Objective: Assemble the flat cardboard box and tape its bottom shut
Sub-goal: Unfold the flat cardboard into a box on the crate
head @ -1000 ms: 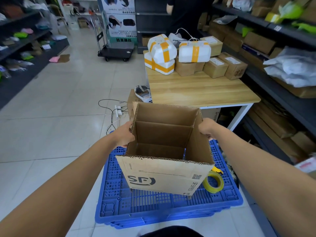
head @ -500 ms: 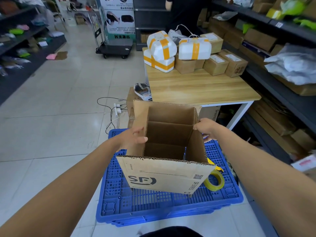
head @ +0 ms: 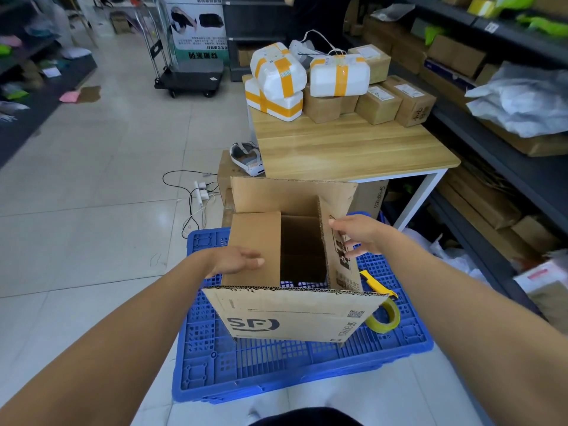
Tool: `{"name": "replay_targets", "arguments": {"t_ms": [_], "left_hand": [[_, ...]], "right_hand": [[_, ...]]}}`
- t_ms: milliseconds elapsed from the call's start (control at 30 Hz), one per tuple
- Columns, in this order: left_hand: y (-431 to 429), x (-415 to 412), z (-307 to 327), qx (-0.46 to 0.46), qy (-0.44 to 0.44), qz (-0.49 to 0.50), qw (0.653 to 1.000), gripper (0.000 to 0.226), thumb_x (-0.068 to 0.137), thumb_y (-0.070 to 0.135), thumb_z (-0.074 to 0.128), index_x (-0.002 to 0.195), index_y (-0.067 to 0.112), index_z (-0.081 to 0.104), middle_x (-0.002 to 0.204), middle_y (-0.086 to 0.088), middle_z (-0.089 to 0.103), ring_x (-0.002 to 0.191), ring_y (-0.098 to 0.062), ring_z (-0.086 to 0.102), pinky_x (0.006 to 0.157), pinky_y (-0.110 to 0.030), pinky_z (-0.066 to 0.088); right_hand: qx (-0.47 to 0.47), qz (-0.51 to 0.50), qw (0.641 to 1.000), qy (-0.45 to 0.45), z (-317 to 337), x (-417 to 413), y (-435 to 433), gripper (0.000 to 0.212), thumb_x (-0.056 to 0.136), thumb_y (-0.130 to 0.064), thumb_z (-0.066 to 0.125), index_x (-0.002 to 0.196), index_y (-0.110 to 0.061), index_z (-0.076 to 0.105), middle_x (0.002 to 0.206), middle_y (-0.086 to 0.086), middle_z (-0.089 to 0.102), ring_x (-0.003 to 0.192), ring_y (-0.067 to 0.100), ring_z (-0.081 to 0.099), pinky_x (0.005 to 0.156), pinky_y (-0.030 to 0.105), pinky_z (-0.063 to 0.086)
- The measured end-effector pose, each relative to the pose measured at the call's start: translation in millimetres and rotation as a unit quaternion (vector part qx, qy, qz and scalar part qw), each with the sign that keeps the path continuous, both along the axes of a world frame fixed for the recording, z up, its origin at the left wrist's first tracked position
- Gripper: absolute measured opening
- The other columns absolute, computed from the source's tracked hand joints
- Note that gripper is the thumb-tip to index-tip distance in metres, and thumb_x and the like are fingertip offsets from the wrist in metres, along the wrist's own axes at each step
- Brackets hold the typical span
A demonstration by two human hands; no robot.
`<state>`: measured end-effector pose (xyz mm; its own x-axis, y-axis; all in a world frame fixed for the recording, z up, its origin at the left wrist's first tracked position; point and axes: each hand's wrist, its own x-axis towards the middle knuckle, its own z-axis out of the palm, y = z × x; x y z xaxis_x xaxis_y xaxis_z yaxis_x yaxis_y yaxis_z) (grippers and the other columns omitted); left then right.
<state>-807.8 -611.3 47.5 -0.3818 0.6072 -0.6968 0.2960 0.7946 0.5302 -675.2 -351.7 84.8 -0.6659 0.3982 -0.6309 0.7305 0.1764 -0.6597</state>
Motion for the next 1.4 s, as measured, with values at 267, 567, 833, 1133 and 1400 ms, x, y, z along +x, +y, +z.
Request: {"name": "replay_targets", "arguments": {"t_ms": [267, 567, 833, 1133, 1400], "left_hand": [[-7.9, -1.1, 13.0, 0.000, 0.010, -0.001, 1.000, 0.093, 0.066, 0.082, 0.035, 0.146, 0.034, 0.029, 0.157, 0.000, 0.023, 0.144, -0.025, 0.019, 0.116, -0.054, 0.013], [-15.4, -5.1, 29.3, 0.026, -0.127, -0.018, 0.991, 0.115, 0.041, 0.082, 0.067, 0.138, 0.028, 0.043, 0.141, 0.001, 0.050, 0.130, -0.019, 0.045, 0.111, -0.042, 0.032], [-6.5, -9.2, 35.4, 0.089, 0.018, 0.006, 0.996, 0.033, 0.072, 0.050, 0.072, 0.094, 0.025, 0.073, 0.093, 0.006, 0.074, 0.092, -0.011, 0.066, 0.084, -0.028, 0.046], [6.3, 0.6, -6.1, 0.117, 0.147, 0.122, 0.975, 0.030, 0.075, 0.028, 0.072, 0.096, 0.010, 0.060, 0.089, -0.006, 0.060, 0.077, -0.019, 0.055, 0.069, -0.031, 0.044], [-0.9, 11.5, -24.7, -0.004, 0.223, 0.140, 0.965, 0.089, 0.072, 0.022, 0.078, 0.140, 0.007, 0.022, 0.144, -0.016, 0.022, 0.129, -0.037, 0.031, 0.079, -0.031, 0.042]], "right_hand": [[-0.040, 0.038, 0.997, -0.057, -23.2, -1.6, -10.9, 0.039, 0.097, -0.022, 0.045, 0.134, -0.009, 0.046, 0.147, 0.009, 0.042, 0.126, 0.023, 0.047, 0.090, 0.048, 0.053], [0.005, 0.068, 0.996, -0.063, -18.0, -11.6, -12.7, 0.044, 0.098, -0.035, 0.048, 0.133, -0.009, 0.047, 0.144, 0.010, 0.045, 0.128, 0.024, 0.046, 0.090, 0.044, 0.051], [0.291, -0.146, 0.943, 0.064, 13.0, -24.4, -3.2, 0.022, 0.089, -0.022, 0.048, 0.087, -0.001, 0.055, 0.082, 0.015, 0.060, 0.060, 0.024, 0.053, 0.050, 0.026, 0.043], [0.253, -0.040, 0.963, 0.089, 20.3, -29.5, -5.0, 0.066, 0.095, -0.046, 0.044, 0.150, -0.019, 0.020, 0.154, 0.011, 0.029, 0.140, 0.034, 0.020, 0.109, 0.053, 0.030], [0.287, -0.051, 0.952, 0.093, 17.7, -31.7, -6.1, 0.065, 0.096, -0.043, 0.043, 0.151, -0.019, 0.017, 0.159, 0.008, 0.009, 0.143, 0.034, 0.010, 0.111, 0.053, 0.025]]}}
